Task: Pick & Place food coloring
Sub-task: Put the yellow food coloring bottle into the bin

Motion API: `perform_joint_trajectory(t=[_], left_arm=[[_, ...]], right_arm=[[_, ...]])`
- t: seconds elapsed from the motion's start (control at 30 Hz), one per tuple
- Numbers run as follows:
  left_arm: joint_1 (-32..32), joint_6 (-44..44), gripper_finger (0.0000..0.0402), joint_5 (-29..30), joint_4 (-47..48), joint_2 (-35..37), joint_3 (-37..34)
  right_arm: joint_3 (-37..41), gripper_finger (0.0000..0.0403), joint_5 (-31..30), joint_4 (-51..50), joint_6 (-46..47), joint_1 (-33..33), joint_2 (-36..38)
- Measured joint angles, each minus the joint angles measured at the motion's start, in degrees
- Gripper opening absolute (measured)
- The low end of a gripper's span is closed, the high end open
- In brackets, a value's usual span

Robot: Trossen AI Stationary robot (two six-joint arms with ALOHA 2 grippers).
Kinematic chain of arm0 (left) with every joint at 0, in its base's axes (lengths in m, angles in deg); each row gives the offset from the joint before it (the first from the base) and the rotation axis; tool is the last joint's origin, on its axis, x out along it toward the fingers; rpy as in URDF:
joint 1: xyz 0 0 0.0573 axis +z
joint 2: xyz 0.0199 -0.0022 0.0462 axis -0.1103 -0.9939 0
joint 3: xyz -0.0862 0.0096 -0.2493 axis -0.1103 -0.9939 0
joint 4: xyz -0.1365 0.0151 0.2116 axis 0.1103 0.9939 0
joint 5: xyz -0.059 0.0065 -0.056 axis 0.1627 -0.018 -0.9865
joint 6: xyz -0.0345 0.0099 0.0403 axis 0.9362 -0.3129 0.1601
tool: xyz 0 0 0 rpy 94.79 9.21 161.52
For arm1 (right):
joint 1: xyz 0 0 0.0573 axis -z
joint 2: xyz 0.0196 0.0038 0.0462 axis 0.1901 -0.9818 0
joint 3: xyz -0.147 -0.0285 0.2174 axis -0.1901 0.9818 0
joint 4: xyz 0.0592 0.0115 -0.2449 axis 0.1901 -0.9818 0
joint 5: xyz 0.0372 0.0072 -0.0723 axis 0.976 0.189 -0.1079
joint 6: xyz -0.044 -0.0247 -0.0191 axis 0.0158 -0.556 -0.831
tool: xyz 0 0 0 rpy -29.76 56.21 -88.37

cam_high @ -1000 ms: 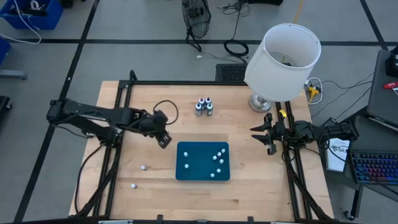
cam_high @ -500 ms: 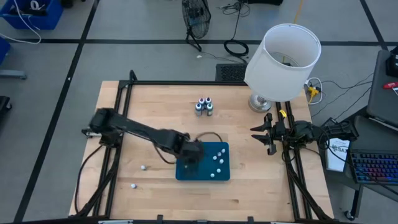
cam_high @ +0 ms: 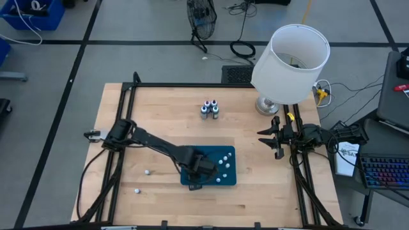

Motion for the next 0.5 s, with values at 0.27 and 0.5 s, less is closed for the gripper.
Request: perform_joint_trajectory(t=[0.27, 0.5], left_arm=[[-0.31, -0.96, 0.0064, -0.29, -3.02, -0.02, -0.79], [-0.26, -0.96, 0.0090, -1.25, -3.29, -0.02, -0.87]], right_arm=[[0.00, 0.0114, 0.00, 0.02, 0.00, 0.00, 0.00], [0.02, 0.0114, 0.00, 0.02, 0.00, 0.00, 0.00]])
